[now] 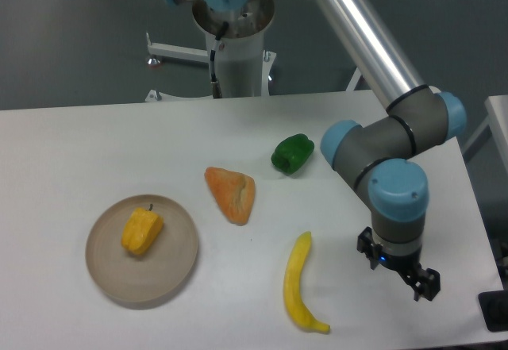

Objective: Pick up the yellow pepper from the plate
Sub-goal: 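Move the open gripper over toward the plate with the yellow pepper, then lower the gripper around the yellow pepper on the plate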

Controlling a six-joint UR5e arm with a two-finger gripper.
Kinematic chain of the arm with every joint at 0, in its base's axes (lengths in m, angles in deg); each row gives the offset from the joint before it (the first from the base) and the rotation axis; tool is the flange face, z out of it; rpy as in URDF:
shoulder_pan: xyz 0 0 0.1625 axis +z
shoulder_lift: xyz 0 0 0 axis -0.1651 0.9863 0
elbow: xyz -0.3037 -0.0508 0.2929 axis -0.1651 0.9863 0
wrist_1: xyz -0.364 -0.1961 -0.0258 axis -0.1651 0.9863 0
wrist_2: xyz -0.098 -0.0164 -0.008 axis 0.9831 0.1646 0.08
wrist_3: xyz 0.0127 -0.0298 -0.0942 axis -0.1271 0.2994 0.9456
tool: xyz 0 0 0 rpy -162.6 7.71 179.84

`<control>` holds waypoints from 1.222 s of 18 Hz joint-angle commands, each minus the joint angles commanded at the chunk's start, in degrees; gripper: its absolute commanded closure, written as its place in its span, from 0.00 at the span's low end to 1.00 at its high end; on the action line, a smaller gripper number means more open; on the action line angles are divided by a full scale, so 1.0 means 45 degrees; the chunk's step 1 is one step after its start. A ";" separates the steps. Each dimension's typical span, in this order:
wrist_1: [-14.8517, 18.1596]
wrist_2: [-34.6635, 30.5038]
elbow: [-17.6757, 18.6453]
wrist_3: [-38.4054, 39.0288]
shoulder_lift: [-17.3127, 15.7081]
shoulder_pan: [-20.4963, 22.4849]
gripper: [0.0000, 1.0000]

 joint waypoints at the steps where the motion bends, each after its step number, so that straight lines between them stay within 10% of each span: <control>1: 0.0000 0.0020 0.0332 0.0526 -0.0274 -0.0176 0.00; 11: 0.1288 0.2283 0.2324 0.7518 -0.2422 -0.2149 0.00; 22: 0.1094 0.2462 0.4749 0.9788 -0.3363 -0.4590 0.00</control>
